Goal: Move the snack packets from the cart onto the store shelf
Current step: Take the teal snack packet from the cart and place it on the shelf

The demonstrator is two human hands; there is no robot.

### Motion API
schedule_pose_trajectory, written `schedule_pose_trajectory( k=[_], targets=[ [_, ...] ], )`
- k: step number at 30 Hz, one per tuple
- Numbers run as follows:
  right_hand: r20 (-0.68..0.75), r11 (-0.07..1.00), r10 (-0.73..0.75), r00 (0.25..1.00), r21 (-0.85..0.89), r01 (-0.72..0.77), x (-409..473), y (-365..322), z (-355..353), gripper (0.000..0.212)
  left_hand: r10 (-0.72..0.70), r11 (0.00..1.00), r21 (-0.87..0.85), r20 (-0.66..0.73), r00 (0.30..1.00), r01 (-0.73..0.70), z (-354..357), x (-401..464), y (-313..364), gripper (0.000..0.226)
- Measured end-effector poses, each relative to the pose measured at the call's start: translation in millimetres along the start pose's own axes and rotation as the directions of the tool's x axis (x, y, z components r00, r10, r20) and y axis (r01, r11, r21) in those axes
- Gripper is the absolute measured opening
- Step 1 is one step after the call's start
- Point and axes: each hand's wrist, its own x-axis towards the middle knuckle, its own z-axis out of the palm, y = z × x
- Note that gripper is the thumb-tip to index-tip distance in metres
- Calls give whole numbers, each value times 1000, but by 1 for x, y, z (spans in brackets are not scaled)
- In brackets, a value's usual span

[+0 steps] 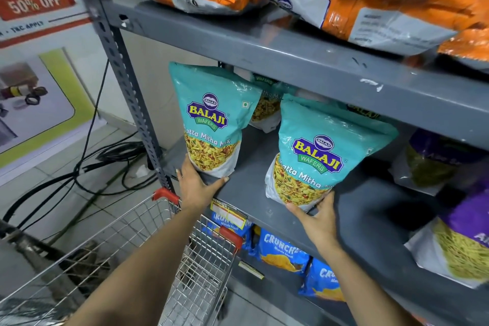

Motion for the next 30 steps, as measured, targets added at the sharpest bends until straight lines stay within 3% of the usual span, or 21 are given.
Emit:
schedule_pose_trajectory(
  k=[14, 22, 24, 27, 30],
  targets=[
    [20, 1000, 22, 1000, 0, -22, -2, 1, -6, 84, -56, 998, -3, 42, 998, 57, -3, 0, 3, 115],
    [49, 1000, 27, 998, 6, -27, -3, 3, -11, 83, -166, 986, -10, 126, 978, 169, -2, -4, -1, 132],
    [81, 999, 22, 996, 29, -25, -5, 5, -16, 85, -103, 994, -39, 47, 994, 105, -6, -16, -2, 117],
    [73, 996, 31, 997, 86, -37, -14, 11, -34, 94, 47, 997, -60, -112, 993, -54, -5, -50, 3, 51],
    [-35, 996, 29, 999, 89, -26, -32, 21, -65, 74, 190, 976, -98, -56, 980, -194, 9, -89, 20, 13]
  ],
)
